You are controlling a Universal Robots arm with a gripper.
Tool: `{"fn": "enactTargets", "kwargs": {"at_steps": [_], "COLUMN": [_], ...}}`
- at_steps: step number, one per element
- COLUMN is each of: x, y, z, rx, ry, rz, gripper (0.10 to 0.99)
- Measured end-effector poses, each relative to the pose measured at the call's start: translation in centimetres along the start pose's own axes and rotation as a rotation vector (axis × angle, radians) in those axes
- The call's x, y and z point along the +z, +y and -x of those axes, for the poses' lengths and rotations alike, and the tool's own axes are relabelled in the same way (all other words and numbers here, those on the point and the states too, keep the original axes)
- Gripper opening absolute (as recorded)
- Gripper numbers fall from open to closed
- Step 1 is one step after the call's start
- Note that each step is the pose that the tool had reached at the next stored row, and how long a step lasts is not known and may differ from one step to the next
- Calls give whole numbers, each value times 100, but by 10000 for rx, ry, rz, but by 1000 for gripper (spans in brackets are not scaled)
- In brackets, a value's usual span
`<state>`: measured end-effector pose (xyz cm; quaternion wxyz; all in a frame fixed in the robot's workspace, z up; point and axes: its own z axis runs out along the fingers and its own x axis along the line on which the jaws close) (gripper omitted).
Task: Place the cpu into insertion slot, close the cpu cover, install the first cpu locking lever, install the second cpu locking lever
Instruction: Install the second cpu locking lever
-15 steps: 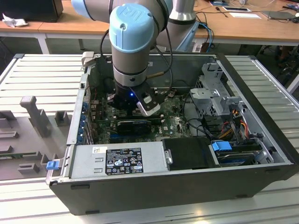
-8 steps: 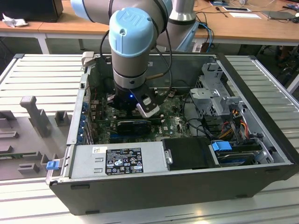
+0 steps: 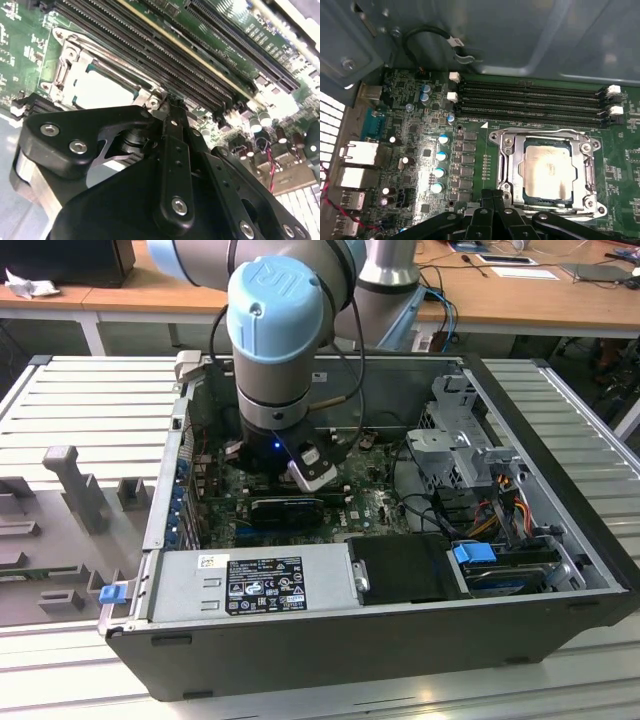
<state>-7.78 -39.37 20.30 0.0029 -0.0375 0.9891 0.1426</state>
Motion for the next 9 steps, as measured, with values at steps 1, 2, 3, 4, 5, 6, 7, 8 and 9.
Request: {"fn": "enactTargets", "kwargs": {"at_steps": [1, 2, 3, 4, 5, 6, 7, 8, 9], "x": [-20, -33, -49, -72, -102, -124, -138, -137, -137], "y": [6, 10, 14, 21, 30, 36, 41, 41, 41], "z": [0, 0, 1, 1, 2, 2, 3, 3, 3], "rx": [0, 0, 1, 1, 0, 0, 0, -1, -1], "ry": [0, 0, 0, 0, 0, 0, -1, -1, -1], "rz": [0, 0, 0, 0, 0, 0, 1, 3, 3], "gripper": [106, 106, 106, 106, 106, 106, 106, 106, 106]}}
